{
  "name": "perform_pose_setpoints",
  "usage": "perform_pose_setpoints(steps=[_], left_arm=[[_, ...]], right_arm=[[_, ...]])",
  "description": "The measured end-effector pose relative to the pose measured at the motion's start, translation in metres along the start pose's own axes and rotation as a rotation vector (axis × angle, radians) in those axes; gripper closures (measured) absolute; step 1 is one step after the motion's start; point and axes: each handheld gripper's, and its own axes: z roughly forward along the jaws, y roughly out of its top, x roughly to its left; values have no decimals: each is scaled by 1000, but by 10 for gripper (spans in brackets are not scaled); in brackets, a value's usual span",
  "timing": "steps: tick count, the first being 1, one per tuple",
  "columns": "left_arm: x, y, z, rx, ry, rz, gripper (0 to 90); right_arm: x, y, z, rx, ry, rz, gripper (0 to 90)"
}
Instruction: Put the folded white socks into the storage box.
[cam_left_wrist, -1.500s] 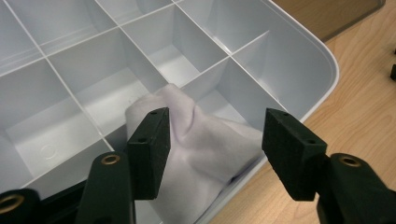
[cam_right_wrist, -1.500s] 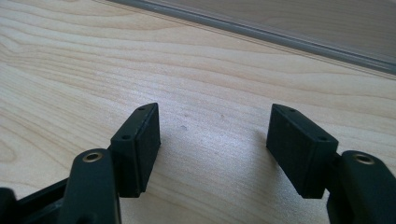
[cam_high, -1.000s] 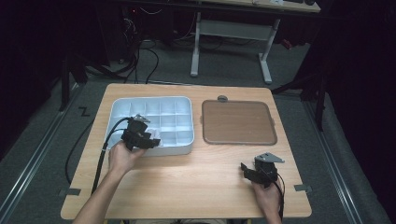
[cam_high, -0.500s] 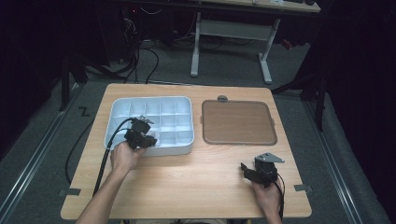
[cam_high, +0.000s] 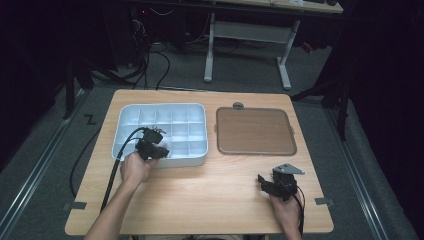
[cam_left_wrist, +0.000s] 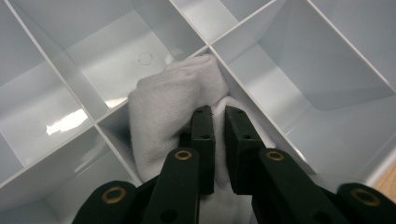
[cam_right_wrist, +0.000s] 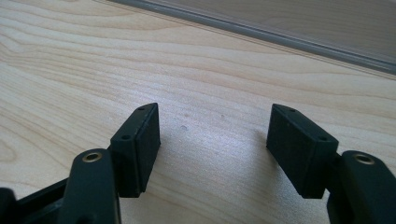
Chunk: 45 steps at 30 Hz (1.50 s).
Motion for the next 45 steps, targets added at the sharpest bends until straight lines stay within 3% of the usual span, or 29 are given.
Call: perform_pose_setpoints(steps=[8,17,29,45], left_arm=[[0,2,-5,-13,-22,-6,763],[1,7,-17,-61,-38,-20,706],[11,19,-37,-156,-66,-75,668],[26,23,-60,-225,-90,-136,620]], right_arm=[[0,0,0,1,0,0,354],[0,0,0,0,1,0,354],[0,0,0,0,0,0,354],[0,0,0,0,0,0,354]])
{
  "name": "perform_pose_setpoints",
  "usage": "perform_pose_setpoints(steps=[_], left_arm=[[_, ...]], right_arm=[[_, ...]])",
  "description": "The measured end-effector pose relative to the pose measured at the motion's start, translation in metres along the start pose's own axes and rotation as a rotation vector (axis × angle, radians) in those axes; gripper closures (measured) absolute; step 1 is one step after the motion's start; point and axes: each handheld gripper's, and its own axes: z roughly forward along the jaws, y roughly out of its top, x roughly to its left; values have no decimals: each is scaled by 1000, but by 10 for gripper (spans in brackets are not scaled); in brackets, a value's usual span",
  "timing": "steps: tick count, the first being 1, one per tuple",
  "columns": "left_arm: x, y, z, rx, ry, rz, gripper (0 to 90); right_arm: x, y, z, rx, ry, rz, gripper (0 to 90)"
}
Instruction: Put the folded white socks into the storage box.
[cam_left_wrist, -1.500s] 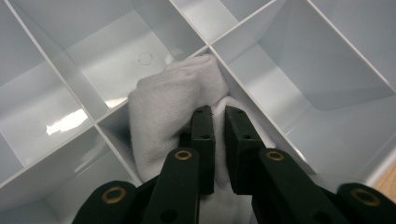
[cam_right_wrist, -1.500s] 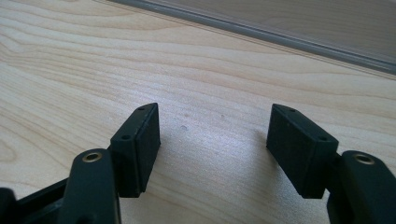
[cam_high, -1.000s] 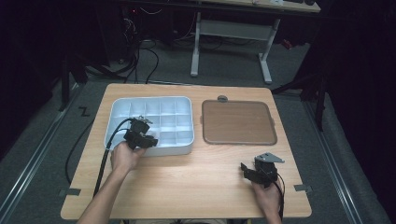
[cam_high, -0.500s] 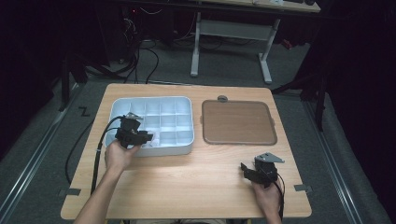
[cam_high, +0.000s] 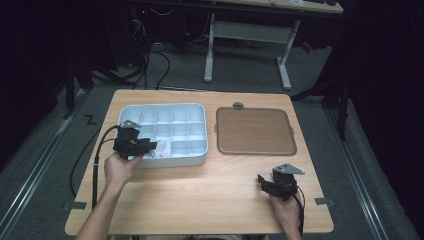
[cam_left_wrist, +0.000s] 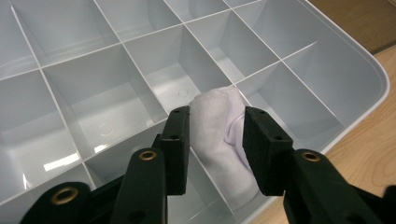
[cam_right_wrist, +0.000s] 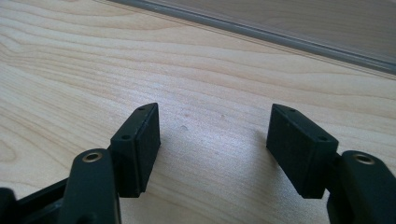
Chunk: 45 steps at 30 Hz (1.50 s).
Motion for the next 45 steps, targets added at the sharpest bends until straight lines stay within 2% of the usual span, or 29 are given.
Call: perform_pose_setpoints(steps=[9,17,25,30,32,35,37,41,45], left_arm=[[6,4,-13,-26,-11,-29,602],[6,4,-23,-32,-17,-4,578],[5,6,-32,-46,-26,-2,573],[9,5,-39,-59,-40,-28,572],[12,4,-41,-63,-32,-32,571],[14,2,-44,-68,-19,-17,568],[15,1,-48,-77,-21,-30,564],[16,-1,-53,-90,-21,-24,564],[19,-3,-58,-94,-28,-37,554]], right_arm=[[0,0,0,0,0,0,354],[0,0,0,0,-1,0,354],[0,0,0,0,0,0,354],[0,0,0,0,-1,0,354],[0,0,0,0,-1,0,354],[0,0,0,0,0,0,354],[0,0,0,0,-1,0,354],[0,0,0,0,-1,0,354],[0,0,0,0,-1,0,354]])
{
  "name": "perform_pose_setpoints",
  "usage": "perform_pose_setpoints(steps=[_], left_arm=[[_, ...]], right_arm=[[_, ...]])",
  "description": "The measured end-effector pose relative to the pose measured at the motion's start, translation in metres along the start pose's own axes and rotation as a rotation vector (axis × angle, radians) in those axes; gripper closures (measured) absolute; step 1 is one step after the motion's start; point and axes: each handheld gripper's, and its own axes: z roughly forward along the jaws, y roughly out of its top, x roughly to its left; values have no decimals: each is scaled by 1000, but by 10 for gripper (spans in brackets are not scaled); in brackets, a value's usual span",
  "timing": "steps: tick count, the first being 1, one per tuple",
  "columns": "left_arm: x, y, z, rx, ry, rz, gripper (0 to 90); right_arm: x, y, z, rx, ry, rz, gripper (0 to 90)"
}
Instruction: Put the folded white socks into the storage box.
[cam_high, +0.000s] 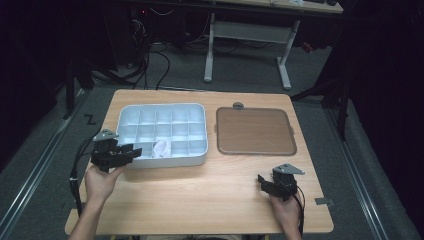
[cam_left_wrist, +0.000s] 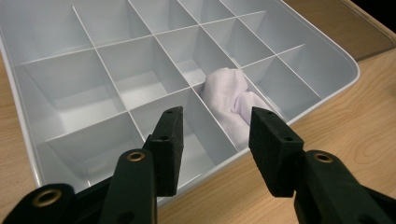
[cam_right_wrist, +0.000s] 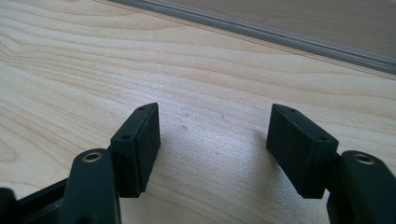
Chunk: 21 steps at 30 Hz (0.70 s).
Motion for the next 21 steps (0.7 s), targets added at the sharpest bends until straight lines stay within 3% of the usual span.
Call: perform_pose_setpoints(steps=[11,21], left_arm=[[0,-11,-12,1,6,18,530],[2,-18,-21,-10,-16,-6,521]], right_arm=[[0,0,0,0,0,0,354],[0,0,0,1,0,2,354]])
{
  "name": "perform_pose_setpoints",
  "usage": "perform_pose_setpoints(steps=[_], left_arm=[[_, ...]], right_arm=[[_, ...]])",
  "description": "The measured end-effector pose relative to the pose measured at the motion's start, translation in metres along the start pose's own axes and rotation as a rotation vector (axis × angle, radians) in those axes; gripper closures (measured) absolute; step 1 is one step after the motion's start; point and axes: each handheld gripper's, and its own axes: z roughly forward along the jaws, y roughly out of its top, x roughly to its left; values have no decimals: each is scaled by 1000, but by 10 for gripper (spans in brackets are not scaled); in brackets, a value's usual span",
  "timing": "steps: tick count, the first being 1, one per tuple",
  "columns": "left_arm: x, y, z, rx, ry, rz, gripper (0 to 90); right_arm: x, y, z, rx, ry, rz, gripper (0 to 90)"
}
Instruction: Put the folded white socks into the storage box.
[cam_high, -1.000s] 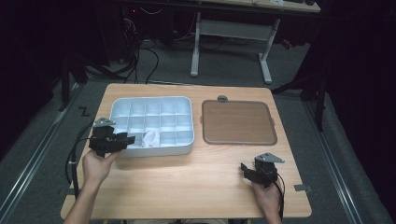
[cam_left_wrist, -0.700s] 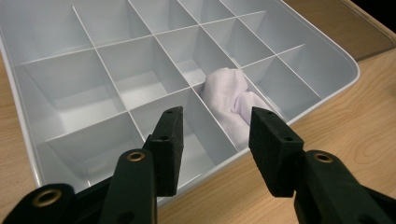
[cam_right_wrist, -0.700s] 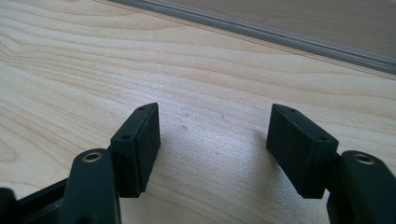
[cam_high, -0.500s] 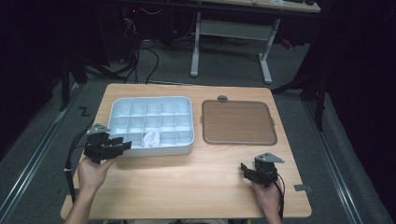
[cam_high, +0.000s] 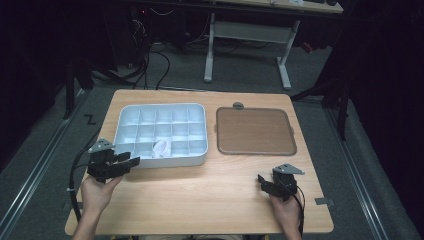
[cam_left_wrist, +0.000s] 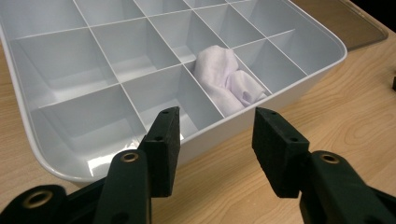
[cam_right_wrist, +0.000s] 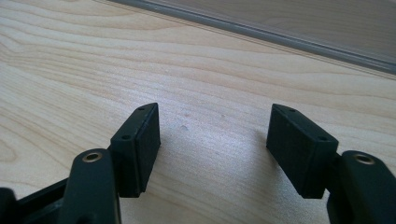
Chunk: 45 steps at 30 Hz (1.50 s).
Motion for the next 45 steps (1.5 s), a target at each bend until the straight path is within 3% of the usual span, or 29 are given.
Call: perform_pose_setpoints(steps=[5,17,45], left_arm=[[1,-5,-3,6,-14,-22,505],[2,-15,-12,-25,-33,-25,498],[7,-45,-12,10,-46,-44,483]], right_arm=[[0,0,0,0,0,-2,354],[0,0,0,-1,0,-2,355],[0,0,0,-1,-1,-1,355]])
